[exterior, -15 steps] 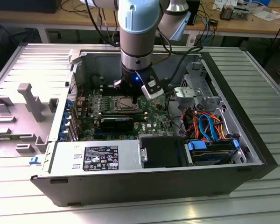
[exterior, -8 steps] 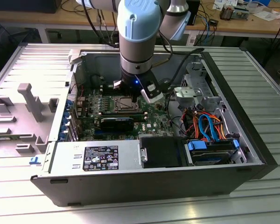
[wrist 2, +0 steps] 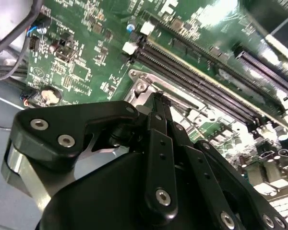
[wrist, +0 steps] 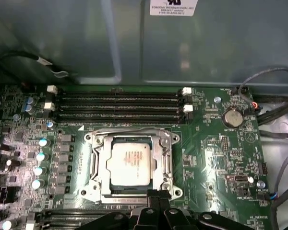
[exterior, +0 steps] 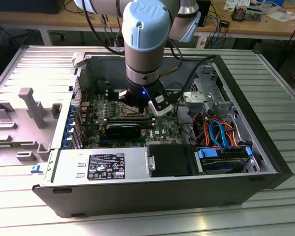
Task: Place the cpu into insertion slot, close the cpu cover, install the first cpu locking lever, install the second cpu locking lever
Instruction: 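Install the second cpu locking lever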
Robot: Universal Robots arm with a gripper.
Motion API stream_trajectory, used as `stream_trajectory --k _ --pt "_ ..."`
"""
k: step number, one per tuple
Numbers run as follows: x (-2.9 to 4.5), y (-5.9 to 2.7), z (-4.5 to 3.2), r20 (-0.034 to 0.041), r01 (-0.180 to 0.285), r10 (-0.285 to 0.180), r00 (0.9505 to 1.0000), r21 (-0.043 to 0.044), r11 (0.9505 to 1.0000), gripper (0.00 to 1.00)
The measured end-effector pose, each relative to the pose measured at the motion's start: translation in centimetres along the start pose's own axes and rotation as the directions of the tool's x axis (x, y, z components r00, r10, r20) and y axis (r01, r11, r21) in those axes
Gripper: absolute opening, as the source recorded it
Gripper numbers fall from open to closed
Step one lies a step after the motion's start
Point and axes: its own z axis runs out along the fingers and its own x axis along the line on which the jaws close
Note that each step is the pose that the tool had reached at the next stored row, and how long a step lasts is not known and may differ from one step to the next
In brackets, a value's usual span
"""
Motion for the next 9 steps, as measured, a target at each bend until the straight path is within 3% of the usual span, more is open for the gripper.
stream_trajectory --k 9 --pt "0.68 -0.62 0.34 0.0001 0.000 0.000 1.0000 -0.0004 1.0000 0.11"
